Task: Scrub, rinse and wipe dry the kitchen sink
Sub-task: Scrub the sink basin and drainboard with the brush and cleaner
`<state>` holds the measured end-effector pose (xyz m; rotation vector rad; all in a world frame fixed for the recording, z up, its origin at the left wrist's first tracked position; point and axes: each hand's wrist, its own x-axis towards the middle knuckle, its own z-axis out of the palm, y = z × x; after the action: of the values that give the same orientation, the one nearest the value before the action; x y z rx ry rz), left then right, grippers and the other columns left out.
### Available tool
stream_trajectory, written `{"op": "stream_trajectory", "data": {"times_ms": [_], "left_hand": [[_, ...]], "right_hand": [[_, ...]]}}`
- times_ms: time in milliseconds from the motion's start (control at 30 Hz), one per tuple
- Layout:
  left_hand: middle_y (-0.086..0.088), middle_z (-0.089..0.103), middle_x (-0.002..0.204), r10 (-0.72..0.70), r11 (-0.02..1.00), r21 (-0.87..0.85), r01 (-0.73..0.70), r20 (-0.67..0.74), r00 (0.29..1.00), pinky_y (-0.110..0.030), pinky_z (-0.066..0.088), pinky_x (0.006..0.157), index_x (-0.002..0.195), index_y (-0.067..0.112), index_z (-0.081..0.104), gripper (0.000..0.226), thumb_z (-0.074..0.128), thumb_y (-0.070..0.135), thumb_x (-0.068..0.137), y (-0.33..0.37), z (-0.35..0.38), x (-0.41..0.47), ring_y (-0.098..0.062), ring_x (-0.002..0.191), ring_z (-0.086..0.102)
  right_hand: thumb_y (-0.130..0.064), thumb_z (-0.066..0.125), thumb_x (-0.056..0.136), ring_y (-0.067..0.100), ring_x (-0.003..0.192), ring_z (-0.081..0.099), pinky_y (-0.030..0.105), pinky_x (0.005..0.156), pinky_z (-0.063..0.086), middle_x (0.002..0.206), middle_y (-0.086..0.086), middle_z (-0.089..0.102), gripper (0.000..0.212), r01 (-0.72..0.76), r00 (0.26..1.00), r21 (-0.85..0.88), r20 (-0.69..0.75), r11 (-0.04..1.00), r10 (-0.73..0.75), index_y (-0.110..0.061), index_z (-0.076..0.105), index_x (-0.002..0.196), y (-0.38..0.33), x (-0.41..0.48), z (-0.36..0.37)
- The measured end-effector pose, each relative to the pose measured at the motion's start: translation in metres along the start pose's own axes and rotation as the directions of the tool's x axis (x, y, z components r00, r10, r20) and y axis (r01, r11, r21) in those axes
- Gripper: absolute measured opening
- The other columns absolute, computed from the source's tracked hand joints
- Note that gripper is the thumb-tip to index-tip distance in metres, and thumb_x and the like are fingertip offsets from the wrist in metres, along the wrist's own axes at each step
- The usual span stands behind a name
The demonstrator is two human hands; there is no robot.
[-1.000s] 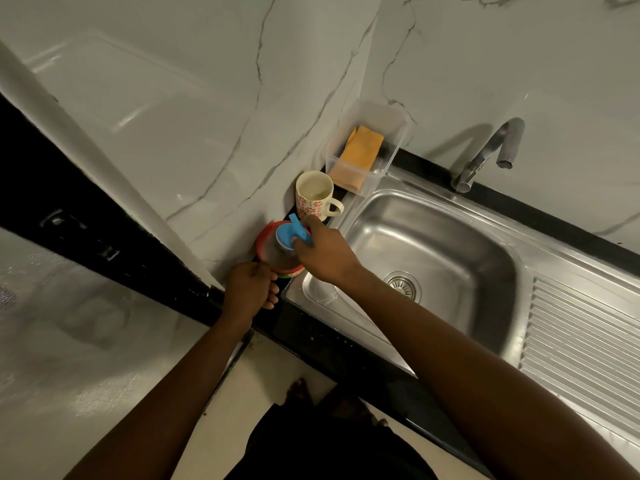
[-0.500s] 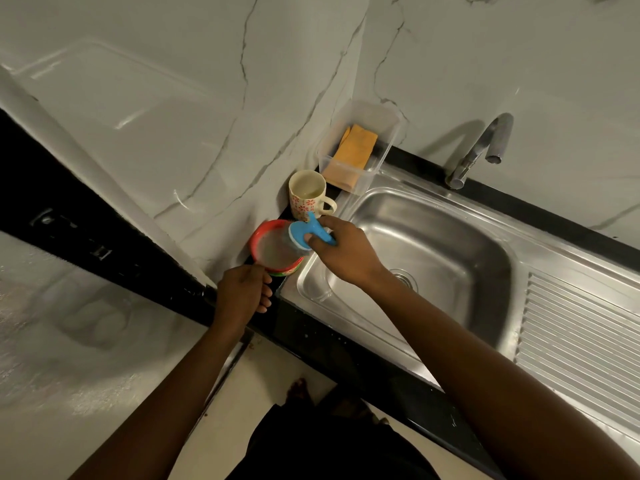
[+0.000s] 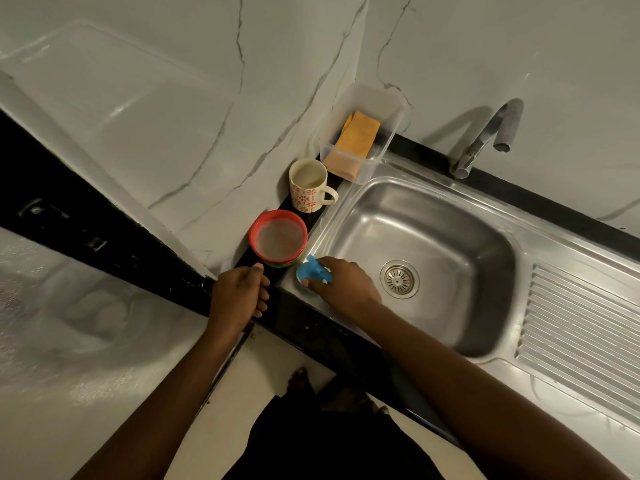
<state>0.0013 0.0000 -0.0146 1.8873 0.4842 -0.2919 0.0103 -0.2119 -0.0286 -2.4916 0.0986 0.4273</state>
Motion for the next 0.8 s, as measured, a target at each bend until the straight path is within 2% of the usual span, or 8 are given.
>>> {"op": "stream_trajectory", "data": {"times_ms": [100,267,467,567,667,800], "left_hand": [[-0.014,0.068,0.067,0.008,1.0,0.018,-0.008,0.011,1.0,-0.029,0.052,0.051,0.088,0.002,0.069,0.039,0.053,0.03,0.108,-0.002,-0.002,0.0,-0.024,0.057,0.063],[-0.013,0.069,0.067,0.003,1.0,0.024,-0.004,0.03,1.0,-0.03,0.053,0.053,0.087,0.003,0.07,0.038,0.054,0.03,0.108,-0.004,-0.002,0.002,-0.024,0.057,0.064],[-0.013,0.068,0.066,0.024,0.999,0.034,-0.027,0.067,0.997,-0.032,0.053,0.053,0.085,0.003,0.069,0.037,0.055,0.029,0.107,0.0,0.006,0.001,-0.024,0.056,0.063],[-0.013,0.068,0.067,0.038,0.998,0.039,-0.041,0.075,0.996,-0.032,0.053,0.053,0.085,0.005,0.069,0.036,0.055,0.029,0.107,0.001,0.007,0.002,-0.023,0.055,0.063],[-0.012,0.069,0.066,0.03,0.999,0.023,-0.031,0.074,0.997,-0.032,0.054,0.054,0.085,0.005,0.07,0.036,0.056,0.03,0.107,0.0,0.006,0.002,-0.024,0.056,0.063],[-0.013,0.069,0.066,0.017,1.0,0.024,-0.019,0.081,0.997,-0.033,0.053,0.053,0.084,0.005,0.07,0.036,0.057,0.031,0.106,-0.002,0.007,0.002,-0.025,0.055,0.063]], "right_hand": [[-0.062,0.068,0.09,0.018,0.107,0.066,0.037,0.09,0.055,0.128,-0.003,0.069,0.058,-0.014,0.998,0.012,0.059,1.0,0.014,-0.032,0.06,0.139,-0.004,0.0,0.002],[-0.071,0.073,0.08,0.015,0.104,0.066,0.041,0.092,0.058,0.127,-0.007,0.07,0.069,-0.058,0.974,-0.132,0.21,0.99,0.085,-0.032,0.065,0.136,0.036,-0.008,-0.032],[-0.051,0.071,0.092,0.022,0.114,0.065,0.037,0.092,0.052,0.134,-0.001,0.067,0.057,0.009,0.999,-0.102,0.048,0.995,-0.004,-0.032,0.059,0.144,-0.004,0.001,-0.01],[-0.054,0.074,0.088,0.018,0.106,0.065,0.036,0.089,0.054,0.128,-0.002,0.069,0.058,-0.04,0.992,-0.05,0.121,0.998,0.045,-0.03,0.063,0.139,0.0,0.002,-0.014],[-0.061,0.073,0.085,0.016,0.104,0.066,0.04,0.091,0.057,0.127,-0.006,0.07,0.061,-0.029,0.983,-0.202,0.172,0.979,0.065,-0.035,0.062,0.139,0.018,-0.001,-0.031],[-0.05,0.069,0.094,0.022,0.103,0.069,0.036,0.083,0.055,0.124,-0.002,0.071,0.052,0.059,0.997,-0.299,0.057,0.952,-0.043,-0.035,0.059,0.142,-0.003,0.004,-0.024]]}}
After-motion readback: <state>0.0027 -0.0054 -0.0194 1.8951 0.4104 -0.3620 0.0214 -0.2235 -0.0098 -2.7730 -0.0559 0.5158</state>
